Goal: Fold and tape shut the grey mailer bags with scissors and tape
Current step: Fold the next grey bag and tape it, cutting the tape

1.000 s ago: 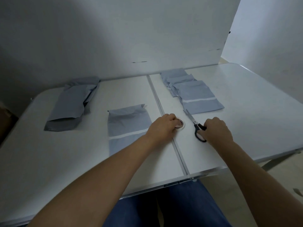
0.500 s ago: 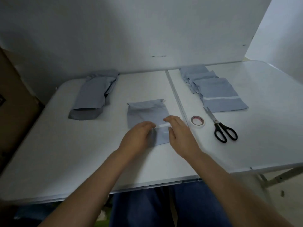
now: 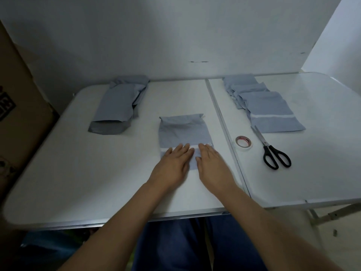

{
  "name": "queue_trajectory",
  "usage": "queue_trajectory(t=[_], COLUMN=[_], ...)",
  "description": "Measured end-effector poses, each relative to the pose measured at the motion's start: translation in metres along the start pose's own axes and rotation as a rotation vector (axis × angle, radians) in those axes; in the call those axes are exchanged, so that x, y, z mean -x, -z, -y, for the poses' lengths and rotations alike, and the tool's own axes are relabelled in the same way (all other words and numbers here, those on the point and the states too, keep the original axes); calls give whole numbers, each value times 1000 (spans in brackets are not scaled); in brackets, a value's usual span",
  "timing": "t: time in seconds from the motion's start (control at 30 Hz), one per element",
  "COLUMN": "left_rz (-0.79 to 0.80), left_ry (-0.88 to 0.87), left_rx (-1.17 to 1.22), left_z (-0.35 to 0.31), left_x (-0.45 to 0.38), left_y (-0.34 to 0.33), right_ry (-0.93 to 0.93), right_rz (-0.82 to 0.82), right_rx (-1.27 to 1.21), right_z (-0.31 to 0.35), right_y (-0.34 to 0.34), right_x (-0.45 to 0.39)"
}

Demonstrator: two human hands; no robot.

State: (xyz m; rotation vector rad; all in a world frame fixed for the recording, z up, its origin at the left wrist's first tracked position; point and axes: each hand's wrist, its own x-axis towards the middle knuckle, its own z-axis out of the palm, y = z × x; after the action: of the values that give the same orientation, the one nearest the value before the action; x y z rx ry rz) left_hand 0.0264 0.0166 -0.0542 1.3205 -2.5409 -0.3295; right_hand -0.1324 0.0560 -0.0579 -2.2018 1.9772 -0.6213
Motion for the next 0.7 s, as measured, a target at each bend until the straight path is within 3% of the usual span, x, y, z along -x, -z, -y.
queue_trajectory(t=[0.4, 0.6, 0.7], left_rz=[-26, -32, -45], left_ry=[12, 8, -1], left_rx=[10, 13, 17], left_z=[-2, -1, -1], left_x=[3, 4, 4], left_y=[0, 0, 0], right_ry=[-150, -243, -117], right_rz=[46, 8, -22], right_rx=[85, -25, -3], right_z=[-14, -10, 2], right_y=[13, 17, 19], right_x=[9, 15, 11])
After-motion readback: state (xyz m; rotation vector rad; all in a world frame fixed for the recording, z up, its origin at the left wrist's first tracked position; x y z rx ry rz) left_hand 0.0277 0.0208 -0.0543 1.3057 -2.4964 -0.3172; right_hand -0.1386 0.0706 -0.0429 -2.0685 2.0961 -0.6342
